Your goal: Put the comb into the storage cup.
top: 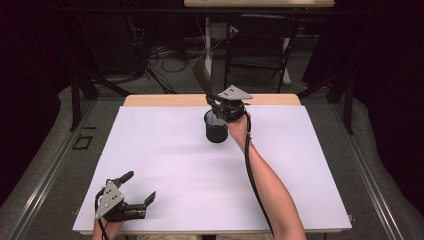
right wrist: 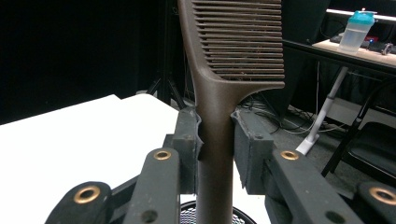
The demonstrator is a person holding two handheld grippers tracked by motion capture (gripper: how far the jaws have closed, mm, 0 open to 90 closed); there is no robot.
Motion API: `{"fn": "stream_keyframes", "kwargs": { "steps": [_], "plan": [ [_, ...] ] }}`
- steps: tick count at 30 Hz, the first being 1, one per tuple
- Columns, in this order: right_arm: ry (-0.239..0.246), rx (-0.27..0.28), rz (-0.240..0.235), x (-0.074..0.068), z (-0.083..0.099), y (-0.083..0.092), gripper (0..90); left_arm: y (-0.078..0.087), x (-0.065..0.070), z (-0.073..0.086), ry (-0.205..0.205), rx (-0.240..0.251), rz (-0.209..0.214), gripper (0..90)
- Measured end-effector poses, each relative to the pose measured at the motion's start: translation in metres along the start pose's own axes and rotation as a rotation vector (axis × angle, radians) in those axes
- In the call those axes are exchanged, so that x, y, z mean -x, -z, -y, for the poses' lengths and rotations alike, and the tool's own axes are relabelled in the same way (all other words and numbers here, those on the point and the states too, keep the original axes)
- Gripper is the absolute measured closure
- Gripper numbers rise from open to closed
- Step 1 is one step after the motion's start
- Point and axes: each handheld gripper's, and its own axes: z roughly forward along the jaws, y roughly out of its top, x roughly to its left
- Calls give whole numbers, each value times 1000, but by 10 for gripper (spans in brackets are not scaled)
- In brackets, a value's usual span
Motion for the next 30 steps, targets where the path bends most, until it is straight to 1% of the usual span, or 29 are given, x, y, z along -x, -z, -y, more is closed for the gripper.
{"fn": "stream_keyframes", "kwargs": {
  "steps": [8, 10, 11, 16, 20, 23, 25, 26, 28, 30],
  "plan": [
    [-4, -20, -9, 0, 5, -5, 727, 0, 0, 0, 0, -1, 0, 31],
    [1, -23, -12, 0, 6, -6, 727, 0, 0, 0, 4, -1, 0, 31],
    [2, -32, -15, -1, 6, -7, 727, 0, 0, 0, 5, -1, 1, 31],
    [4, -37, -14, -1, 7, -8, 727, 0, 0, 0, -1, -2, 1, 31],
    [12, -46, -14, -1, 9, -9, 727, 1, 0, 0, 6, 1, -1, 32],
    [13, -52, -15, -1, 10, -9, 727, 0, 0, 0, 0, -1, 2, 32],
    [20, -62, -19, -1, 10, -9, 727, 0, 0, 0, 1, -4, 2, 32],
    [24, -78, -17, -1, 11, -10, 727, 0, 0, 0, 1, -4, 2, 32],
    [33, -86, -15, -1, 12, -11, 727, 0, 0, 0, 2, -1, 3, 32],
    [29, -92, -20, -1, 13, -11, 727, 0, 0, 0, 1, -1, 2, 32]
  ]
}}
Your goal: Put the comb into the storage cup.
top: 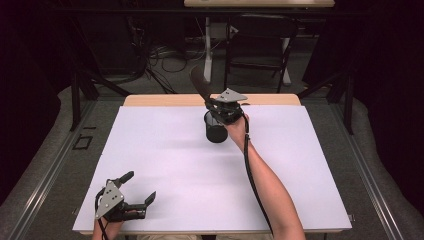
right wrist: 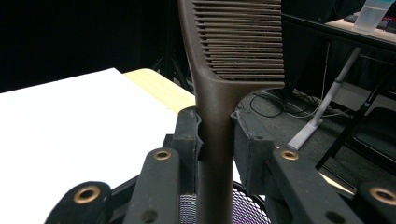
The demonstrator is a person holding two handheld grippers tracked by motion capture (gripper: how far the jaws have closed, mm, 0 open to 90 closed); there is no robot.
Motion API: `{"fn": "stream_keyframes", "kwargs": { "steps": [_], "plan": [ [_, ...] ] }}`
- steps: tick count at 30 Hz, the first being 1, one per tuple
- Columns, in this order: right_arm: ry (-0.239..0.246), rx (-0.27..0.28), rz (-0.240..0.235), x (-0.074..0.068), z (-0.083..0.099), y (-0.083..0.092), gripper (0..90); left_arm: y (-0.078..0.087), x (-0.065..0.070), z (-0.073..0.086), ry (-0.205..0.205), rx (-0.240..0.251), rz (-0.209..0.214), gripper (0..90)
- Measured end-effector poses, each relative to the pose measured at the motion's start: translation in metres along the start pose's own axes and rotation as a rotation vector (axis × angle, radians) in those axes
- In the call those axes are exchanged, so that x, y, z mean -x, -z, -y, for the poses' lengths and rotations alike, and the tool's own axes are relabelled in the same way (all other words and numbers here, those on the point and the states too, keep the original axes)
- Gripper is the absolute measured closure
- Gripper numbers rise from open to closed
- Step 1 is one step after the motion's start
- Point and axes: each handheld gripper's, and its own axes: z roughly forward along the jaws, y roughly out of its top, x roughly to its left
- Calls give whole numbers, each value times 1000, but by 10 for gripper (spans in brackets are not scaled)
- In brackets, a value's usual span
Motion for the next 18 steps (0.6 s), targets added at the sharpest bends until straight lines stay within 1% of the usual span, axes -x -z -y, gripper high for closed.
{"fn": "stream_keyframes", "kwargs": {
  "steps": [2, 7, 12, 16, 18],
  "plan": [
    [-4, 1, -2, 0, 1, -1, 727, 0, 0, 0, 9, 0, 0, 32],
    [0, -10, -4, 0, 3, -3, 727, 0, 0, 0, 3, -1, 1, 32],
    [8, -37, -8, -2, 5, -4, 727, 0, 0, 0, 4, 0, 0, 32],
    [5, -43, -10, -1, 7, -5, 726, 0, 0, 0, -1, 0, 0, 32],
    [-4, -51, -18, -1, 7, -6, 726, 1, 0, 0, -2, 0, 0, 32]
  ]
}}
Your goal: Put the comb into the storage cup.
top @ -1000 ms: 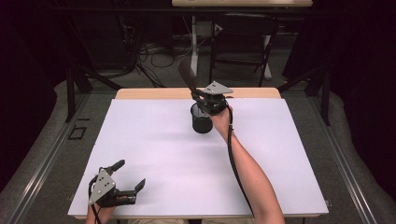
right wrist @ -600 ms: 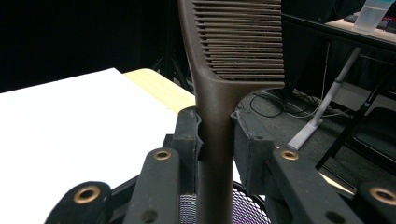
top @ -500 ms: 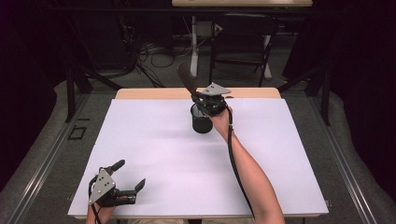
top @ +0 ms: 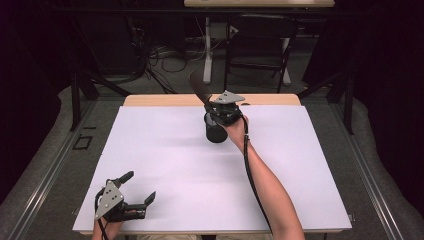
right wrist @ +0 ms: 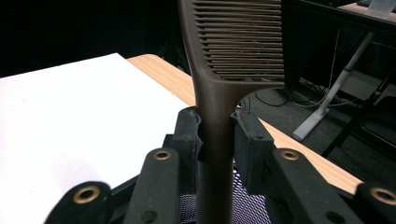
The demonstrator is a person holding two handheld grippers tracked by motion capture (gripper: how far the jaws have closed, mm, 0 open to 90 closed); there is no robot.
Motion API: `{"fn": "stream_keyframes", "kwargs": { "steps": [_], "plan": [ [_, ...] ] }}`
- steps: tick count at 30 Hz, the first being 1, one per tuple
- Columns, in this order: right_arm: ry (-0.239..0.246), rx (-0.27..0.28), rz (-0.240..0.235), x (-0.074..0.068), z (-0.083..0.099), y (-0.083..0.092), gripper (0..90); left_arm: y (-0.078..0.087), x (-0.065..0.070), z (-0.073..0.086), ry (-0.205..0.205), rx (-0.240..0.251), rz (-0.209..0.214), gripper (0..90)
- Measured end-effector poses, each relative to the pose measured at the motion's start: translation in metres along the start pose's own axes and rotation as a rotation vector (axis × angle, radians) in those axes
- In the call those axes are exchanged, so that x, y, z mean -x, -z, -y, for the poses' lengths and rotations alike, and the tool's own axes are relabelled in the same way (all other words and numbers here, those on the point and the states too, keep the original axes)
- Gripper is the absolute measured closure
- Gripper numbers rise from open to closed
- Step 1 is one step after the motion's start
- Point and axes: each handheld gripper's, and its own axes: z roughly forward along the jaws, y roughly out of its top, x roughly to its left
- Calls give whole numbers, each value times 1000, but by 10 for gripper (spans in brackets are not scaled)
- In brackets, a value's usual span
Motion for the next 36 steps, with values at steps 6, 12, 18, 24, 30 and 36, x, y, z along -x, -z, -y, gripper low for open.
{"fn": "stream_keyframes", "kwargs": {
  "steps": [6, 12, 18, 24, 30, 36],
  "plan": [
    [1, -21, -1, 1, 2, -1, 726, 0, 0, 0, 2, 1, -1, 32],
    [1, -32, -8, 1, 4, -1, 725, 0, 0, 0, 1, 1, -1, 32],
    [2, -45, -12, 2, 7, -2, 725, 0, 0, 0, -3, 0, -1, 32],
    [-3, -57, -14, 2, 11, -2, 725, 0, 0, 0, -1, 1, 0, 32],
    [-9, -63, -16, 2, 13, -2, 725, 0, -1, 0, 2, 6, -1, 32],
    [-10, -74, -17, 1, 16, -4, 725, 0, -1, 0, 1, 5, 0, 32]
  ]
}}
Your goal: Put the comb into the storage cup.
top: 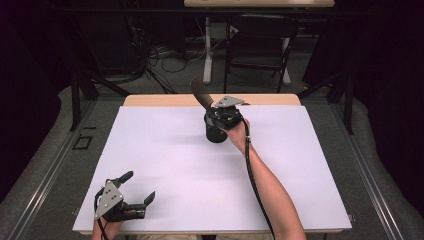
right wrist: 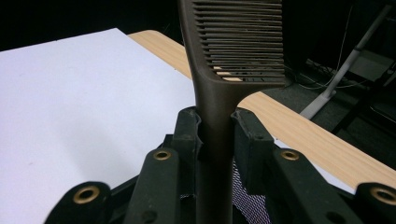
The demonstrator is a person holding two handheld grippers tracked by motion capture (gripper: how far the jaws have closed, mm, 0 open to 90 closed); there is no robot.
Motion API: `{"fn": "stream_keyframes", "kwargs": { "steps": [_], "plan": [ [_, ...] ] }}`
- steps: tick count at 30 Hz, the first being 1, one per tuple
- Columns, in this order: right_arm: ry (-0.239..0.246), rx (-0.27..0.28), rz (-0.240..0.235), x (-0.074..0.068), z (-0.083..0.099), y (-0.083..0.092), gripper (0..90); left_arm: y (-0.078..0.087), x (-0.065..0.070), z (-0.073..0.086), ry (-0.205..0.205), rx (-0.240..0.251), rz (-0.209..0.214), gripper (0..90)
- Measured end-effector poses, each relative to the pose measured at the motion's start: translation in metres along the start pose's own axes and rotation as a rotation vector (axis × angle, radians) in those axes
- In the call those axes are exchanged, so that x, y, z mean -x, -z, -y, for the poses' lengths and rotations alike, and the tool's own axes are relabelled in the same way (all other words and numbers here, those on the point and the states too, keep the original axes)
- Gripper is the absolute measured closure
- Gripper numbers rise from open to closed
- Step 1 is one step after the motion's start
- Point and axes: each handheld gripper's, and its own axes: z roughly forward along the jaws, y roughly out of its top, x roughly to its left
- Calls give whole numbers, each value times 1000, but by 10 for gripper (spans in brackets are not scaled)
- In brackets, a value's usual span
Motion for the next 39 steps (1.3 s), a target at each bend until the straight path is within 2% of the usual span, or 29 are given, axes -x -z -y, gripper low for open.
{"fn": "stream_keyframes", "kwargs": {
  "steps": [19, 39],
  "plan": [
    [6, -17, 8, 1, 3, 0, 723, 0, 0, 0, 5, -1, -2, 33],
    [6, -72, 0, 0, 8, -5, 720, 0, 0, 0, 2, -2, -2, 33]
  ]
}}
